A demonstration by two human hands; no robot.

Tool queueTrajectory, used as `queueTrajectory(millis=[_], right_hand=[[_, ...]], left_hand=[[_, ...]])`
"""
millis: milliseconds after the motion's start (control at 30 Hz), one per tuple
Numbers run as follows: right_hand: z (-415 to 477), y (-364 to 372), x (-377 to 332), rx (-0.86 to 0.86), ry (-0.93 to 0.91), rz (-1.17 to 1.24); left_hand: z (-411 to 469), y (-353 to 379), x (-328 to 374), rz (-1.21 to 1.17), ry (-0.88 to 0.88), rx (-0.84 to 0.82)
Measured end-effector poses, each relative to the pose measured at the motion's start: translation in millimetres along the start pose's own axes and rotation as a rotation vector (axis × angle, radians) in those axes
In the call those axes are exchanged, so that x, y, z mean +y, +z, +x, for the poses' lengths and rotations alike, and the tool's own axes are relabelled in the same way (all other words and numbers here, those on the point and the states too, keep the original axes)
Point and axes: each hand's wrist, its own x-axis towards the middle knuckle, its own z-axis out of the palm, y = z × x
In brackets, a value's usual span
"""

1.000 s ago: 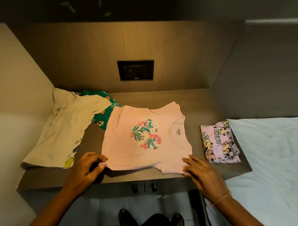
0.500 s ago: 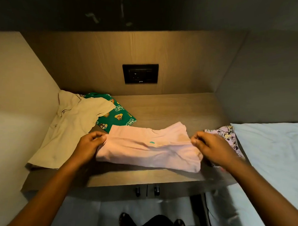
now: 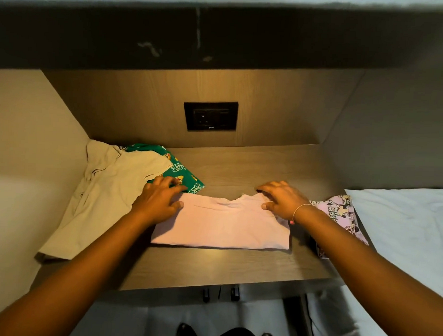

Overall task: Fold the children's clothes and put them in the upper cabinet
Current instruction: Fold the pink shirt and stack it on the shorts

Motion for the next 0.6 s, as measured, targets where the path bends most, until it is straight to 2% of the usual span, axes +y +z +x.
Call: queueTrajectory(millis=[100, 267, 400, 600], right_hand=[[5, 2, -1, -0.014, -0.031, -0.100], [10, 2, -5, -0.014, -0.014, -0.057], [4, 3, -5, 0.051, -0.046, -0.072], [-24, 9, -6, 0.230, -0.159, -0.045]], left_hand=[[5, 3, -1, 0.091, 0.079, -0.075], [13, -5, 0, 0.090, 0.074, -0.091], [9, -12, 3, 0.084, 0.106, 0.039], [-11, -17, 0, -0.087, 0.140, 0.204]])
